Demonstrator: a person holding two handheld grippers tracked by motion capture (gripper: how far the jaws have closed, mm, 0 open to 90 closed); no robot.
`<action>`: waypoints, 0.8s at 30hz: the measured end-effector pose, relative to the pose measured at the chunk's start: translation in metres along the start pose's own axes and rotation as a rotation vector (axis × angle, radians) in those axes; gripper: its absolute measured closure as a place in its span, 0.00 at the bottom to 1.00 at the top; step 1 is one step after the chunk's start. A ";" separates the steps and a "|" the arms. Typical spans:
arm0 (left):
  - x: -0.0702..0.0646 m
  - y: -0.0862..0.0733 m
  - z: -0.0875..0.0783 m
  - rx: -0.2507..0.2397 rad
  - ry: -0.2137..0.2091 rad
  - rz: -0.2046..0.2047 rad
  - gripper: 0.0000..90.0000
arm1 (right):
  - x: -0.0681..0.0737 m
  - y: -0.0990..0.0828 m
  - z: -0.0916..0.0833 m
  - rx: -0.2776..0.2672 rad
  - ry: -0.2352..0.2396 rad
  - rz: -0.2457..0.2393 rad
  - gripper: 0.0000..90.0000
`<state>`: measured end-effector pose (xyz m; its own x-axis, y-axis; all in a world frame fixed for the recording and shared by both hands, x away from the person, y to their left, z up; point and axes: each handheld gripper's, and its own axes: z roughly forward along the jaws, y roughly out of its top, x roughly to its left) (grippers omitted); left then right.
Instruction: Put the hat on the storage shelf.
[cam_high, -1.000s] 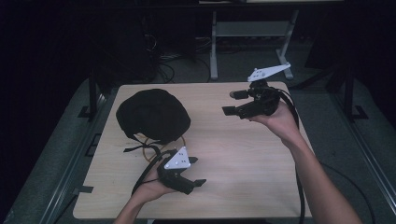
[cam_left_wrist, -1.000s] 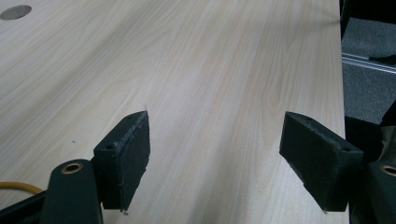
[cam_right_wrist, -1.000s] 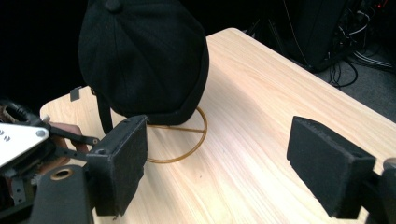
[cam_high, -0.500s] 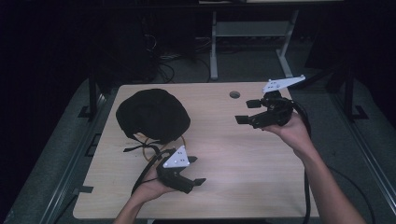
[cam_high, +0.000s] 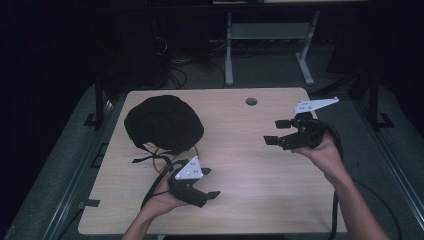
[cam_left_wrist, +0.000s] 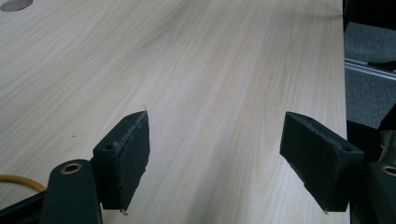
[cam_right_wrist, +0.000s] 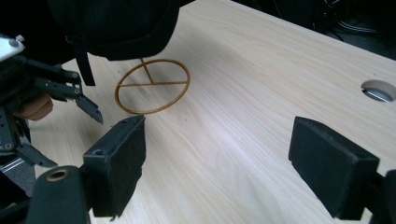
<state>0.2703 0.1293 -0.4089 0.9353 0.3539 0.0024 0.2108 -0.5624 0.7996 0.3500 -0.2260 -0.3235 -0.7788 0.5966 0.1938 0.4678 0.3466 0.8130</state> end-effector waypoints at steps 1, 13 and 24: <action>0.000 0.000 0.000 -0.002 -0.001 -0.005 0.27 | 0.000 -0.002 -0.001 0.000 -0.002 0.002 0.21; 0.001 -0.001 0.000 0.002 0.006 -0.014 0.27 | -0.009 -0.034 -0.011 0.003 -0.016 0.030 0.21; 0.002 -0.002 0.002 0.014 0.006 -0.016 0.26 | -0.017 -0.065 -0.024 -0.007 -0.036 0.071 0.21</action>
<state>0.2721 0.1292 -0.4117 0.9300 0.3675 -0.0068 0.2298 -0.5668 0.7911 0.3231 -0.2764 -0.3663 -0.7282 0.6450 0.2316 0.5184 0.2974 0.8018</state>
